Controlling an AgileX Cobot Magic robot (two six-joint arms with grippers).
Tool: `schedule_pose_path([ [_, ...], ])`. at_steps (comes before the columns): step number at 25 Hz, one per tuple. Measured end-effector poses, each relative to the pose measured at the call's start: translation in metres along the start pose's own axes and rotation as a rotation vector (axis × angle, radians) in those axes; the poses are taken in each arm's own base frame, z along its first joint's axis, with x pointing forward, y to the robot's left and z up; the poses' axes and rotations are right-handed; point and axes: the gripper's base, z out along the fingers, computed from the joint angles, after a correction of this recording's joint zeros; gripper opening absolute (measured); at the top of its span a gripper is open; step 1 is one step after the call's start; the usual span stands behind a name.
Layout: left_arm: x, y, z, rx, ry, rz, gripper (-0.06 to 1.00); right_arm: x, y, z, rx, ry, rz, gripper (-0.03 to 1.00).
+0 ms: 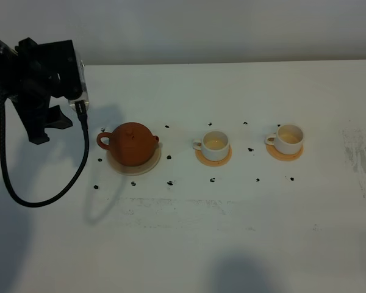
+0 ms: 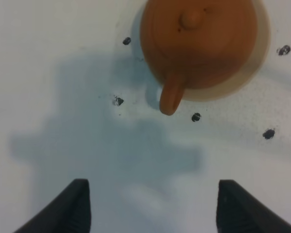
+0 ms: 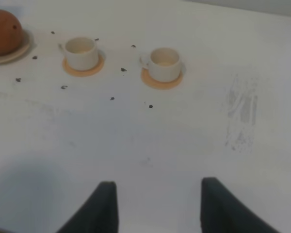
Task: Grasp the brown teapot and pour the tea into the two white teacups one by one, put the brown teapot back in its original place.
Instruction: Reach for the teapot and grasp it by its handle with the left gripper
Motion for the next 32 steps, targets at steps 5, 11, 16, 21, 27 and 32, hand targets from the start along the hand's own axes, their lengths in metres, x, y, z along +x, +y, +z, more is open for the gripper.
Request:
schedule_pose_path([
  [5,0.002,0.001,0.014,0.017,0.008,0.015,0.53,0.0,0.0,0.0,0.0,0.0,0.0,0.36],
  [11,0.002,0.001,0.022,0.038,-0.006,0.026,0.53,0.0,0.0,0.0,0.025,0.001,0.015,0.3],
  [16,0.001,0.001,0.023,0.041,-0.02,0.046,0.53,0.0,0.001,0.0,0.145,0.006,0.083,0.25],
  [21,0.001,0.001,0.023,0.041,-0.023,0.063,0.53,0.0,0.002,0.001,0.274,0.011,0.155,0.22],
  [27,0.001,0.0,0.023,0.043,-0.024,0.066,0.53,0.0,0.003,0.001,0.326,0.015,0.185,0.21],
  [32,-0.006,-0.002,0.023,0.058,-0.062,0.042,0.53,0.0,0.003,0.002,0.326,0.016,0.185,0.21],
])
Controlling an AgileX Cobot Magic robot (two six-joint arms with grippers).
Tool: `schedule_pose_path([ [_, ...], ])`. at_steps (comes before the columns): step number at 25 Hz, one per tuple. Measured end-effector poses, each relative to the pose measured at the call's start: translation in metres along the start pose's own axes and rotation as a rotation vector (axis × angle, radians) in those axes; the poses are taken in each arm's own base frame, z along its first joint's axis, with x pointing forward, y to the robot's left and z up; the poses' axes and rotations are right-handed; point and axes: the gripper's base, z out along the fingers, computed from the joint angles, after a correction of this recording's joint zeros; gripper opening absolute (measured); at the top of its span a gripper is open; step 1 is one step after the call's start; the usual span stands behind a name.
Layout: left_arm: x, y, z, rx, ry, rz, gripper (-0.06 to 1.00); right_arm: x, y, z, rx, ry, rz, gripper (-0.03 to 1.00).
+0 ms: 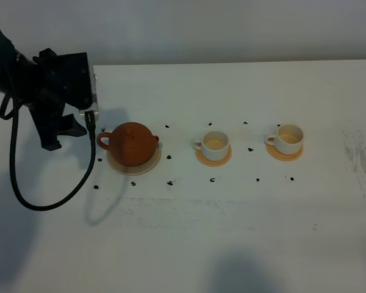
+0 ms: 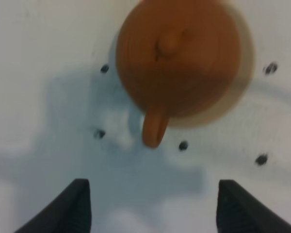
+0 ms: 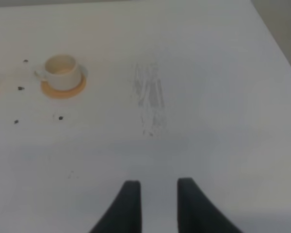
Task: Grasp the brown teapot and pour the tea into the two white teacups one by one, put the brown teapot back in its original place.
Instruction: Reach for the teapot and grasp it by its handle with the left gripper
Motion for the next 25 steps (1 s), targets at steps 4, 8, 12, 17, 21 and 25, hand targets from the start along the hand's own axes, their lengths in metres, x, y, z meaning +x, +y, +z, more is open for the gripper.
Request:
schedule_pose_path([
  [4,-0.002,-0.003,0.0,0.029,-0.017,-0.016,0.53,0.0,0.0,0.0,0.0,0.0,0.0,0.21],
  [8,-0.002,-0.002,0.0,0.027,-0.019,-0.01,0.53,0.0,0.0,0.0,-0.001,0.0,0.001,0.21],
  [12,-0.003,0.0,0.001,0.016,-0.027,0.007,0.53,0.0,0.0,0.0,-0.001,0.0,0.001,0.21],
  [17,-0.001,0.022,0.006,0.102,-0.054,-0.021,0.53,0.0,0.0,0.0,-0.001,0.0,0.001,0.21],
  [21,-0.001,0.043,0.009,0.227,-0.077,-0.02,0.53,0.0,0.0,0.0,-0.001,0.0,0.001,0.21],
  [25,0.0,0.066,0.02,0.237,-0.073,0.011,0.52,0.0,0.0,0.0,-0.001,0.0,0.001,0.21],
])
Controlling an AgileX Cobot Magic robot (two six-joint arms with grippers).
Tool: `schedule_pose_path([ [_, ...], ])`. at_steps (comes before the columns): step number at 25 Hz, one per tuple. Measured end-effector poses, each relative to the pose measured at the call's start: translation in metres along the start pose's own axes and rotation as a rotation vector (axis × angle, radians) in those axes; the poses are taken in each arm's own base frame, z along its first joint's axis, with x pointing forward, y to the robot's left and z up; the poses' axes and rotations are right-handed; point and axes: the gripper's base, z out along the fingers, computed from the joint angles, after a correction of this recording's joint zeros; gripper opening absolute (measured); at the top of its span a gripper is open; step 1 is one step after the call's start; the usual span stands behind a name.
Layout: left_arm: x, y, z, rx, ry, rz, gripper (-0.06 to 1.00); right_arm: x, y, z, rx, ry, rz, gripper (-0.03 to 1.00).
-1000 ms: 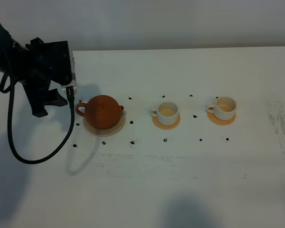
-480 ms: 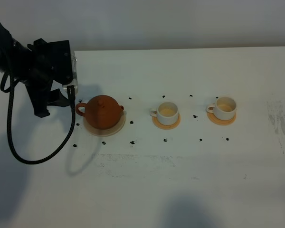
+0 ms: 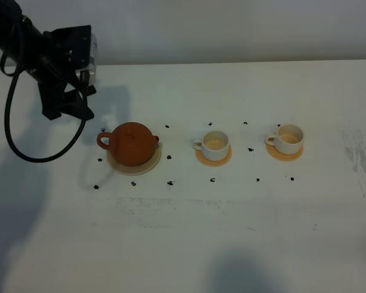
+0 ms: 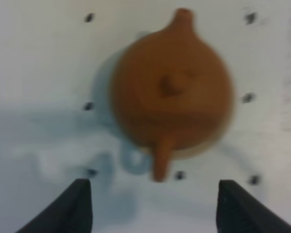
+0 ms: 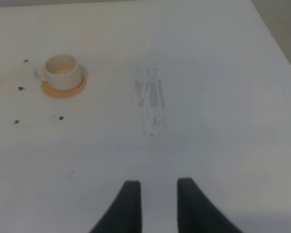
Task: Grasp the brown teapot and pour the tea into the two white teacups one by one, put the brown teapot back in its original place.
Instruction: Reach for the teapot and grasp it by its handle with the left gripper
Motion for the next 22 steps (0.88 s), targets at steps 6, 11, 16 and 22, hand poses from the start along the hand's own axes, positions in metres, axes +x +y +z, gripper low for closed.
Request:
schedule_pose_path([
  [6,0.01,0.011,0.023,0.031,0.03,0.094,0.48,0.0,0.0,0.0,0.0,0.0,0.0,0.21],
  [11,0.009,0.01,0.03,0.048,0.095,0.141,0.46,0.0,0.0,0.0,0.0,0.0,0.0,0.21],
  [16,-0.004,0.002,0.043,0.081,0.167,0.159,0.46,0.0,0.0,0.0,0.0,0.0,0.0,0.21],
  [22,-0.004,-0.023,0.039,0.064,0.198,0.145,0.46,0.0,0.0,0.0,0.0,0.0,0.0,0.21],
])
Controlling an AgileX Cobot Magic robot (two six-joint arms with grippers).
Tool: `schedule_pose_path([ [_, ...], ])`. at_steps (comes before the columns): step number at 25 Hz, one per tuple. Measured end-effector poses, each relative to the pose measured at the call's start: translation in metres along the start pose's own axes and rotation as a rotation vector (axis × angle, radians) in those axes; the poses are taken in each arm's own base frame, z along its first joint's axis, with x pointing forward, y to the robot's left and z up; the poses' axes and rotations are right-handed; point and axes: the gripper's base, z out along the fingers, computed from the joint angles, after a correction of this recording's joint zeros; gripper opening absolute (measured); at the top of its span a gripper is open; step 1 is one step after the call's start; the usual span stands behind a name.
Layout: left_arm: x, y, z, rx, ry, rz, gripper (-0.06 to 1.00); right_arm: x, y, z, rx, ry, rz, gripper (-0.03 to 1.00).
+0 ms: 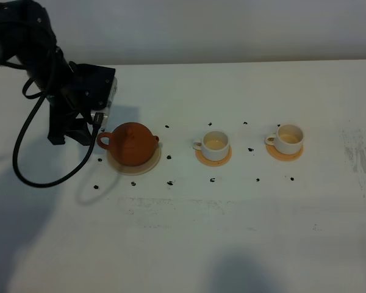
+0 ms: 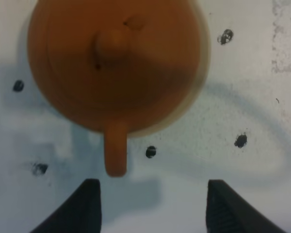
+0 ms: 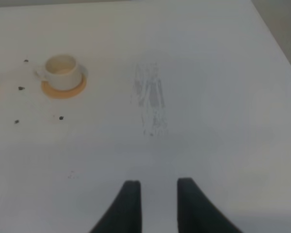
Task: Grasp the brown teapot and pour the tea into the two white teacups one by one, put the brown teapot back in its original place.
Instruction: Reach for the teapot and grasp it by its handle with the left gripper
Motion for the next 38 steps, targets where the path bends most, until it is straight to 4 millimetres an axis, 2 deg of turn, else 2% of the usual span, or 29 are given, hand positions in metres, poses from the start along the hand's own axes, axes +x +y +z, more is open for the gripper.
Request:
schedule_pose_path([
  [4,0.0,-0.01,-0.006,-0.063,0.001,0.019,0.46,0.0,0.0,0.0,0.0,0.0,0.0,0.21],
  [11,0.0,-0.007,-0.001,-0.105,-0.005,0.097,0.46,0.0,0.0,0.0,0.0,0.0,0.0,0.21],
  [19,0.005,0.0,0.025,-0.088,-0.002,0.12,0.46,0.0,0.0,0.0,0.0,0.0,0.0,0.21],
  [26,0.006,0.002,0.037,-0.079,-0.02,0.109,0.46,0.0,0.0,0.0,0.0,0.0,0.0,0.21],
  [38,0.002,0.006,0.039,-0.119,-0.056,0.112,0.46,0.0,0.0,0.0,0.0,0.0,0.0,0.21],
])
